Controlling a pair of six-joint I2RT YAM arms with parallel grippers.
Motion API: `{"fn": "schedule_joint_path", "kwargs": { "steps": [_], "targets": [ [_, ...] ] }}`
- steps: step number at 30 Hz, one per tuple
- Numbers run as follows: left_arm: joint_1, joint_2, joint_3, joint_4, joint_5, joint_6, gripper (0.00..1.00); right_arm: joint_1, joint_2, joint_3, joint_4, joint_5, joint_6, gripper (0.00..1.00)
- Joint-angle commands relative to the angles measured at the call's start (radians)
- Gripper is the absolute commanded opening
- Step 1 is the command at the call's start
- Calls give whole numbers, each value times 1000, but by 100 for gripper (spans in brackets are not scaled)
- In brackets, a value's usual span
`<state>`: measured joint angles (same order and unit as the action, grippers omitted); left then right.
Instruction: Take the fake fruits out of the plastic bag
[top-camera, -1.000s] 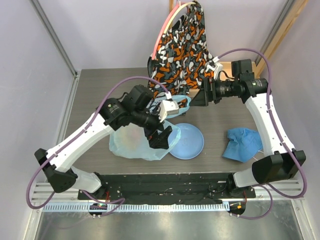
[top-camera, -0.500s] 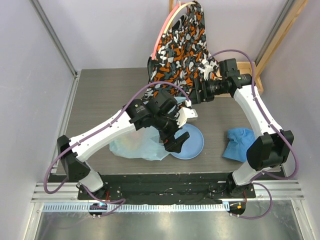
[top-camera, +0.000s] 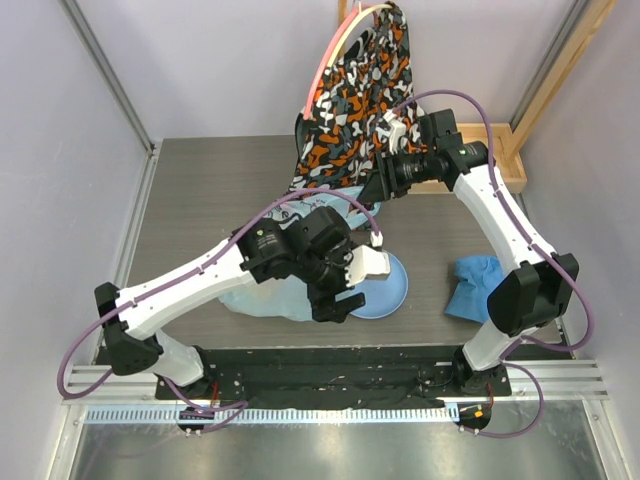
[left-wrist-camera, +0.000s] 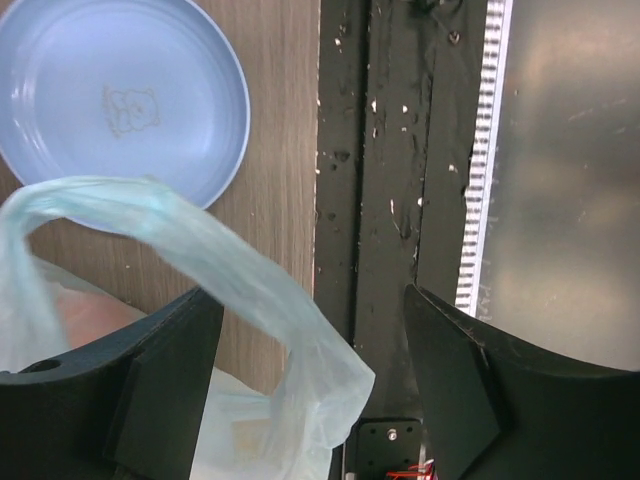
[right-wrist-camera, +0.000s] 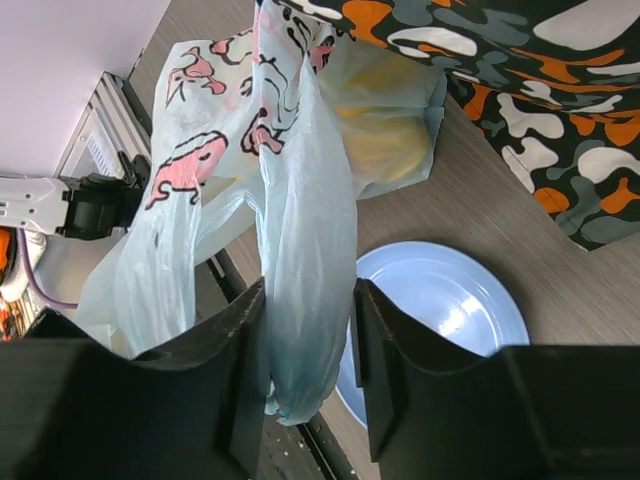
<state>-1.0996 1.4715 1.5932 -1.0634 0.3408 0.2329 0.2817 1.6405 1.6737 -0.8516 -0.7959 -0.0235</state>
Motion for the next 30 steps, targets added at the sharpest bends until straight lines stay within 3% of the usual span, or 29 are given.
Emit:
{"fn": "schedule_joint_path", "kwargs": {
  "steps": [1, 3, 4, 5, 7, 8, 9, 10, 11, 15, 19, 20, 24, 28, 30],
  "targets": [
    [-26, 15, -19, 8, -64, 39, 77, 4, -11, 34, 42, -16, 14, 40],
    [-26, 30, -48, 29, -174, 48, 72, 2, -18, 27, 26, -8, 2, 39],
    [-25, 29, -58, 43, -201, 66, 63, 4, -22, 12, 23, -5, -10, 38],
    [-23, 23, -64, 45, -216, 78, 48, 4, -34, 5, 13, -2, -19, 37],
    [-11, -14, -53, 17, -253, 118, 31, 5, -47, -6, -3, 4, -58, 27],
    [4, -29, -44, 2, -273, 128, 11, 8, -56, -3, -24, 9, -76, 23],
    [18, -54, -36, -25, -305, 134, 0, 31, -59, 4, -38, 21, -99, 12],
    [47, -104, -21, -39, -336, 132, 0, 48, -61, 33, -55, 58, -166, 9],
    [148, -135, -10, -50, -327, 126, 0, 69, -61, 53, -78, 76, -196, 4],
    [423, -263, 11, -70, -333, 83, 0, 218, -45, 156, -80, 182, -292, 1],
    [556, -401, -16, -41, -411, 30, 0, 310, 57, 282, -21, 234, -247, 1],
    [672, -445, -42, -27, -460, 4, 0, 324, 80, 311, 9, 265, -233, 1],
    [878, -531, -127, 43, -554, -110, 0, 361, 203, 435, 129, 345, -156, 1],
    [995, -476, -107, 31, -511, -291, 0, 372, 379, 666, 236, 408, -129, 1],
    [1142, -404, -54, -2, -389, -413, 0, 372, 520, 848, 247, 444, -113, 1]
  ]
}}
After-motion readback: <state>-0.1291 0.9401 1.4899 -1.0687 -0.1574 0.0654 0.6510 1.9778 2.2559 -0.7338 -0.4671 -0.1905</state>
